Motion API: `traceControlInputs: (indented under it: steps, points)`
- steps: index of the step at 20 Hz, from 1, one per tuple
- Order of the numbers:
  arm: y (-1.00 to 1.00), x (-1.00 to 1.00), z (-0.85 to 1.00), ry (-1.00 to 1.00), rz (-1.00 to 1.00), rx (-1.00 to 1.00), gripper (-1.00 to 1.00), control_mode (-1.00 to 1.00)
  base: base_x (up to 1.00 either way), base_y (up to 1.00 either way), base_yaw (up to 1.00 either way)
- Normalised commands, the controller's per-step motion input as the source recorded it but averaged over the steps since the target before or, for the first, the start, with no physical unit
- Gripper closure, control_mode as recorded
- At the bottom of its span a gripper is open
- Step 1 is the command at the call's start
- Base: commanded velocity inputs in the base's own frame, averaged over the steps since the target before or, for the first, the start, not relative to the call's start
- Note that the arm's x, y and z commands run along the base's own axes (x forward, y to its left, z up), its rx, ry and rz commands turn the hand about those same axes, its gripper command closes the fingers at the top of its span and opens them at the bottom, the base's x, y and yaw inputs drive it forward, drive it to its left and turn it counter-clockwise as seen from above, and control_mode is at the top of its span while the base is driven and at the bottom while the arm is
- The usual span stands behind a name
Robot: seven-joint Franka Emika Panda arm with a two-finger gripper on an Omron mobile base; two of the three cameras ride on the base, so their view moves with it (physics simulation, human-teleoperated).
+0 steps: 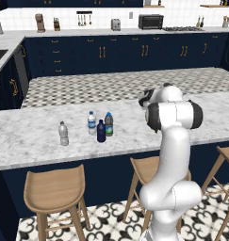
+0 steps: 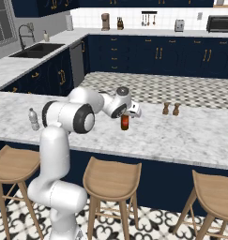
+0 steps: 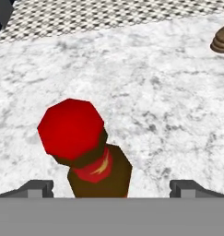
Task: Move the plastic bottles in the middle to the plastics group, and the glass bottles in the middle to the glass group.
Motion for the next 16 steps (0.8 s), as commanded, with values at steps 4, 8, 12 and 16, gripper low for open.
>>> traceControlInputs:
  steps: [4, 8, 12, 16]
  points:
    - [0.03, 0.04, 0.00, 0.02, 0.00, 0.00, -1.00, -1.00, 0.00, 0.00, 0.00]
    - [0.01, 0.01, -0.04, 0.01, 0.00, 0.00, -1.00, -1.00, 0.00, 0.00, 0.00]
    - [0.00, 0.00, -0.01, 0.00, 0.00, 0.00, -1.00, -1.00, 0.00, 0.00, 0.00]
    - [0.00, 0.00, -0.08, 0.00, 0.01, 0.00, -1.00, -1.00, 0.00, 0.00, 0.00]
